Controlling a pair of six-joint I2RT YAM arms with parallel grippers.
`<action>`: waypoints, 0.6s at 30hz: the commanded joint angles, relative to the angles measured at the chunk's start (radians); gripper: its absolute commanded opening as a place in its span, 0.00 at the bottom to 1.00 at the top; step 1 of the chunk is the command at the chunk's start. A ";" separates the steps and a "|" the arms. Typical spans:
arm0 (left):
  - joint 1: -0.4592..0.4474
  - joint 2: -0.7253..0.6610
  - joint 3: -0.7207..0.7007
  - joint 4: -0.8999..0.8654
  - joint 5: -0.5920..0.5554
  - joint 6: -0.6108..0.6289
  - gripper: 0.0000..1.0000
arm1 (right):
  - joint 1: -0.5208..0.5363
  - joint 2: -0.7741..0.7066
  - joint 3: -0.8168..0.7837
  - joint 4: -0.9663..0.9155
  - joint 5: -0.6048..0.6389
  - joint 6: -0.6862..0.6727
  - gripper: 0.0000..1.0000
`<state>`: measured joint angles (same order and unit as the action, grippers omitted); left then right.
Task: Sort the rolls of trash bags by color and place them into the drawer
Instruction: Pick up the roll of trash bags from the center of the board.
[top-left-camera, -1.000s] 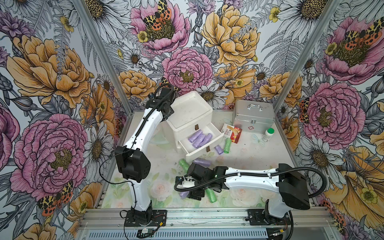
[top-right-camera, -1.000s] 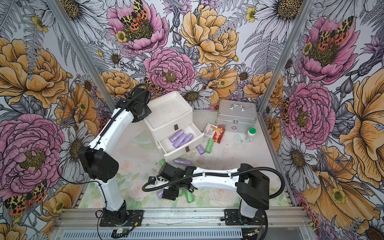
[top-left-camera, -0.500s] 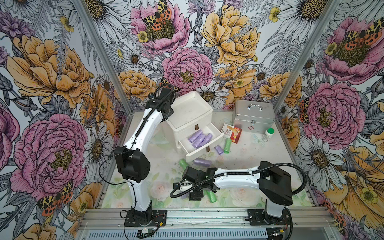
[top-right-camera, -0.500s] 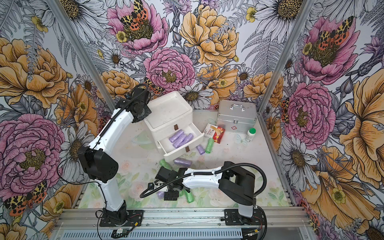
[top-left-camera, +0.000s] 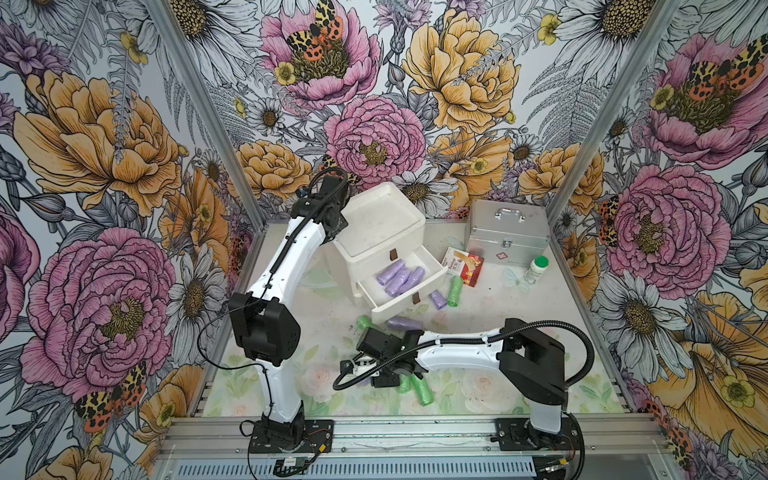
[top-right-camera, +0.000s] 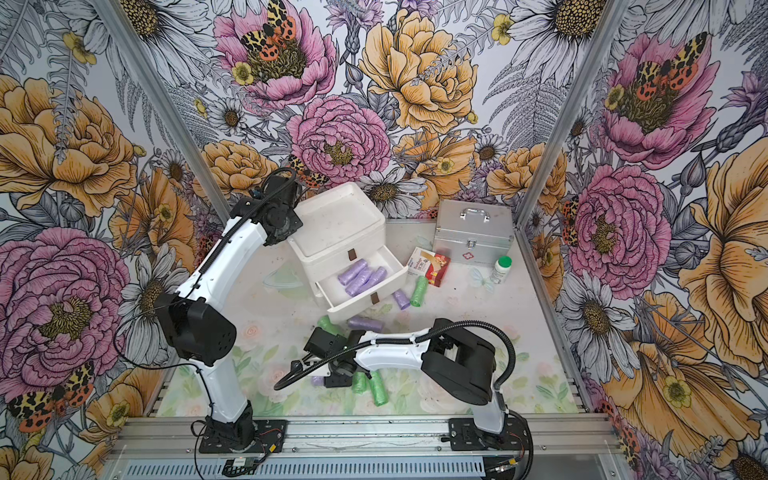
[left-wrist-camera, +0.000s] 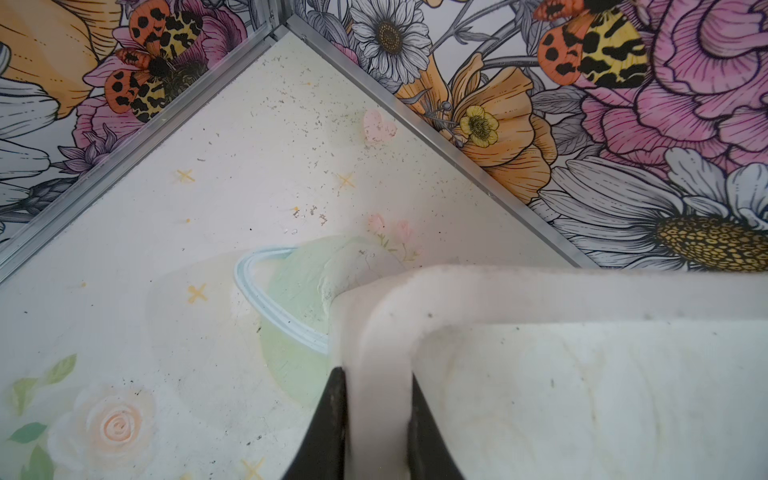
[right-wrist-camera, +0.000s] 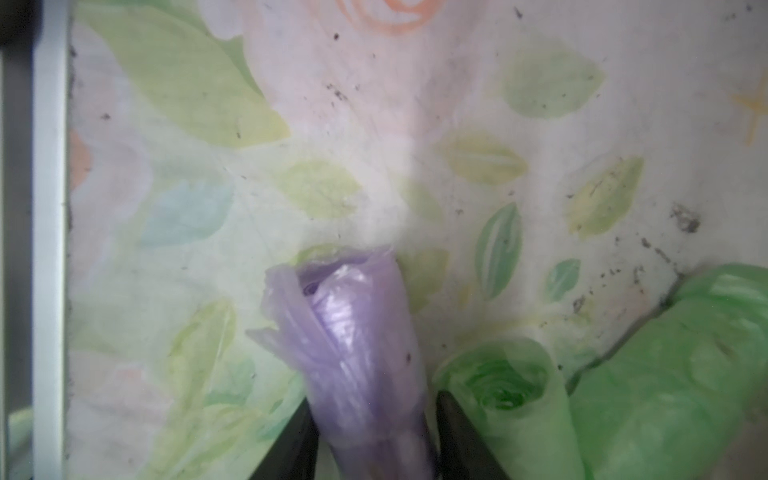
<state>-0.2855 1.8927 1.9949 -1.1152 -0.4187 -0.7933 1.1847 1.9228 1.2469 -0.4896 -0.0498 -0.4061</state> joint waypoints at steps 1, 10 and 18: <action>-0.023 0.083 -0.077 -0.055 0.367 -0.106 0.00 | -0.012 0.007 0.019 0.001 -0.021 0.012 0.37; -0.021 0.098 -0.071 -0.055 0.367 -0.103 0.00 | -0.006 -0.086 0.043 -0.031 -0.046 0.069 0.28; -0.020 0.123 -0.039 -0.057 0.379 -0.095 0.00 | 0.001 -0.235 0.069 -0.050 -0.052 0.116 0.26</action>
<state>-0.2840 1.9018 2.0106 -1.1248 -0.4103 -0.7815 1.1793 1.7634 1.2800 -0.5419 -0.0841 -0.3222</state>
